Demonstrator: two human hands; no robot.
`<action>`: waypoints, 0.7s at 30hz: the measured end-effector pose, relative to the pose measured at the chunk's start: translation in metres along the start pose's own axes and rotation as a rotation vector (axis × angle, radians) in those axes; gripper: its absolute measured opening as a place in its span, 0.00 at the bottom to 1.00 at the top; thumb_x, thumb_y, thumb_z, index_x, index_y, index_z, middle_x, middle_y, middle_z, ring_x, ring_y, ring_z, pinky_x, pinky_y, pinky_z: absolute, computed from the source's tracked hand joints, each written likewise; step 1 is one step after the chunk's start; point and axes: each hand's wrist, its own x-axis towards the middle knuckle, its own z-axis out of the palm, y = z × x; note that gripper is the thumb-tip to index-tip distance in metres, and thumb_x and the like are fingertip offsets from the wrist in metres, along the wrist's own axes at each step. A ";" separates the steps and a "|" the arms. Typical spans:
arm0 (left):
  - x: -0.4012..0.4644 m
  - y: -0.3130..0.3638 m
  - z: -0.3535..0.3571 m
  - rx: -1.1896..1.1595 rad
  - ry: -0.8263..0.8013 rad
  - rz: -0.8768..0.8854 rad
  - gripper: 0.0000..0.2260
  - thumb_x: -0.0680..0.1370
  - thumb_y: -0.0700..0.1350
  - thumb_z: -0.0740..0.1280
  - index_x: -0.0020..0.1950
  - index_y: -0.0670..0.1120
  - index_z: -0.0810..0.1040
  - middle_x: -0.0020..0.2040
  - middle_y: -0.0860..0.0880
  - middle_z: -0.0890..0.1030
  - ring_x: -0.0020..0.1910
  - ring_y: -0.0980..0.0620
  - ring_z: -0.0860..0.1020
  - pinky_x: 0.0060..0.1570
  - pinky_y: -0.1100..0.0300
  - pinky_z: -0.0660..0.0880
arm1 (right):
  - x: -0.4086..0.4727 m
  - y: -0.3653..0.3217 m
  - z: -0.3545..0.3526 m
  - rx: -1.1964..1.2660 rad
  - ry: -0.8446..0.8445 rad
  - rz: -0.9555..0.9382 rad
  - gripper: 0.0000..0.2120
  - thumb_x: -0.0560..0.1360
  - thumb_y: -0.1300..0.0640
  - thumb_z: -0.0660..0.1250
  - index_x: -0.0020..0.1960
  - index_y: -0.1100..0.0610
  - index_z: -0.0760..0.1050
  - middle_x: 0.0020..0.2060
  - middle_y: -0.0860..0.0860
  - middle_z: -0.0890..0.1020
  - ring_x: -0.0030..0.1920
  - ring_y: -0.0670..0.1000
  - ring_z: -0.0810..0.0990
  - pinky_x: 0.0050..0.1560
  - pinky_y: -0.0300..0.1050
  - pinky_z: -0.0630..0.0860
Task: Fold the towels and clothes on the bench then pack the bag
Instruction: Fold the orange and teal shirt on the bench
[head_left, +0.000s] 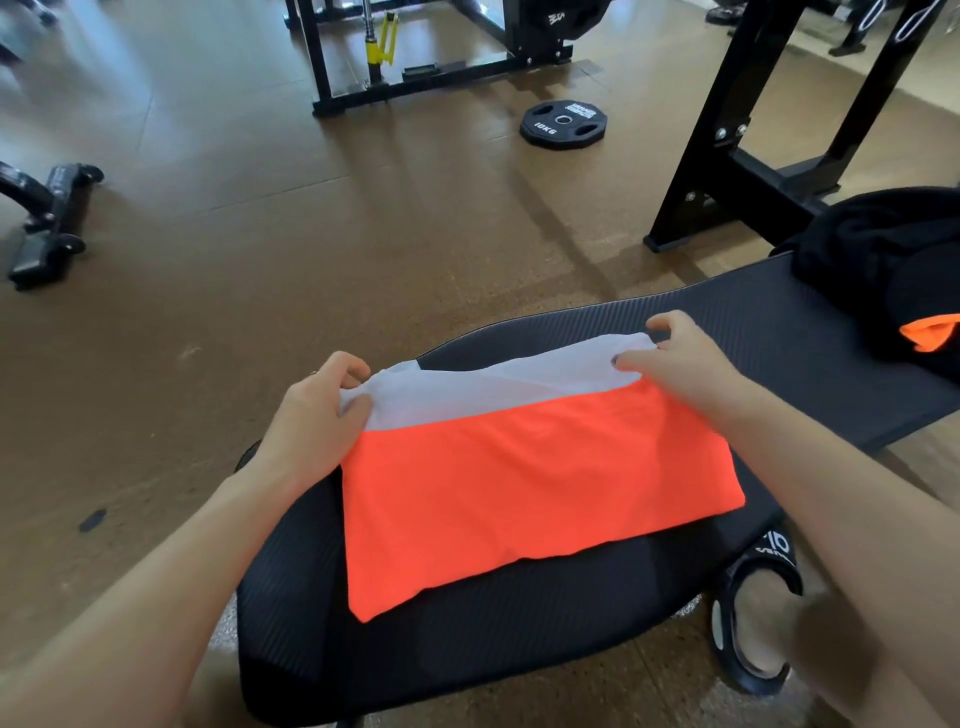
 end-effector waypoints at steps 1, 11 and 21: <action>0.001 0.001 0.000 0.000 0.014 0.006 0.11 0.78 0.40 0.64 0.55 0.54 0.75 0.50 0.54 0.79 0.51 0.51 0.77 0.44 0.63 0.72 | 0.001 0.000 0.001 0.004 0.042 -0.036 0.27 0.75 0.55 0.72 0.71 0.54 0.68 0.58 0.52 0.77 0.59 0.54 0.77 0.53 0.47 0.69; 0.008 0.006 0.004 -0.011 0.163 0.096 0.11 0.78 0.36 0.63 0.52 0.52 0.76 0.49 0.54 0.81 0.51 0.50 0.76 0.50 0.52 0.72 | 0.007 0.002 0.013 -0.039 0.274 -0.212 0.12 0.79 0.62 0.60 0.61 0.54 0.72 0.48 0.51 0.80 0.49 0.53 0.77 0.45 0.47 0.70; 0.018 0.009 0.010 0.067 0.096 0.051 0.12 0.79 0.35 0.60 0.46 0.50 0.77 0.43 0.55 0.76 0.47 0.49 0.74 0.47 0.50 0.72 | 0.017 0.007 0.023 -0.337 0.308 -0.144 0.15 0.78 0.61 0.61 0.64 0.57 0.65 0.56 0.57 0.76 0.49 0.61 0.77 0.46 0.53 0.72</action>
